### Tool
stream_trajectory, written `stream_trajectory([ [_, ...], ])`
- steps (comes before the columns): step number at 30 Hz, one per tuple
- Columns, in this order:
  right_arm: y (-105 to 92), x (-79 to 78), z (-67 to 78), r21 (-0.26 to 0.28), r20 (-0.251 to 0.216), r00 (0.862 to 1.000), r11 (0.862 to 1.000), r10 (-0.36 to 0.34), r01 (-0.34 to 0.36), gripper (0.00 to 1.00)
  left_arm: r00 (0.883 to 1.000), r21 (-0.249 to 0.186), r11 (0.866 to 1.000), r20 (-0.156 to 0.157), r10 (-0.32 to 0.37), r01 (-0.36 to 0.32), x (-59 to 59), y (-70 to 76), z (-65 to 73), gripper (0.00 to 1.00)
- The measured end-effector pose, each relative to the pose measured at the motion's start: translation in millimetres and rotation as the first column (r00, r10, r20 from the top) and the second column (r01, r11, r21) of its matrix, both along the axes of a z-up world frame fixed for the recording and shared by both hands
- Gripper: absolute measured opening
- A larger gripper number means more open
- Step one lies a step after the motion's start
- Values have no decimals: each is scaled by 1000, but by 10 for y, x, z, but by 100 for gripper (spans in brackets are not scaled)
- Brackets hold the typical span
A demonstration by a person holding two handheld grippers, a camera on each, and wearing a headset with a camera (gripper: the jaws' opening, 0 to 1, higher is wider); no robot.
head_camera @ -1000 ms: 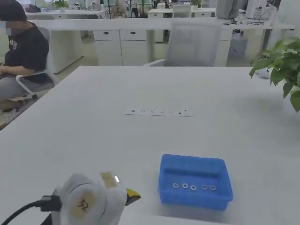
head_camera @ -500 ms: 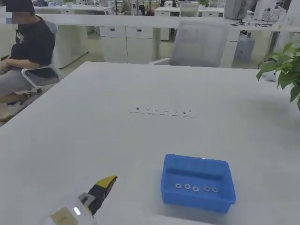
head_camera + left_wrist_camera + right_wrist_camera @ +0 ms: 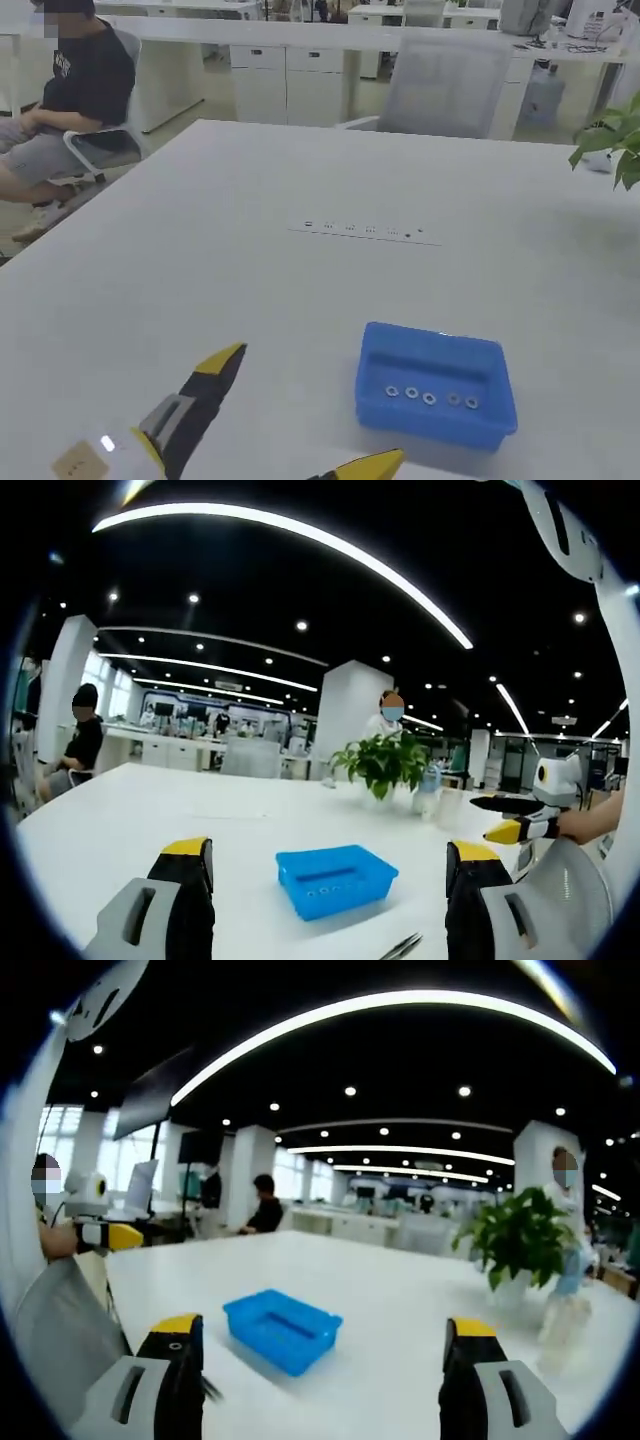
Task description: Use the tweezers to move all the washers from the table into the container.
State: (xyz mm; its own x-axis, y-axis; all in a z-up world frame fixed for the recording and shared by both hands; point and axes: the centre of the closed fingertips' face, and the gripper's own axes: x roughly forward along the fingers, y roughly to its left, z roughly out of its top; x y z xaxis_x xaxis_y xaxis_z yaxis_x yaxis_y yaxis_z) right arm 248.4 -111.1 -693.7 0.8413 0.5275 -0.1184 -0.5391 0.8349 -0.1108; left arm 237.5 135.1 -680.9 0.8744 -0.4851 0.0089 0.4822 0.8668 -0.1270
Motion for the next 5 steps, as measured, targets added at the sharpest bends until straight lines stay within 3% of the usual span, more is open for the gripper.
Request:
stream_trajectory([
  [5,-42,4,-63,-16,-34,999,1000,-15,14,95,1000,32,999,-29,8,-7,2,-1,-66,99],
])
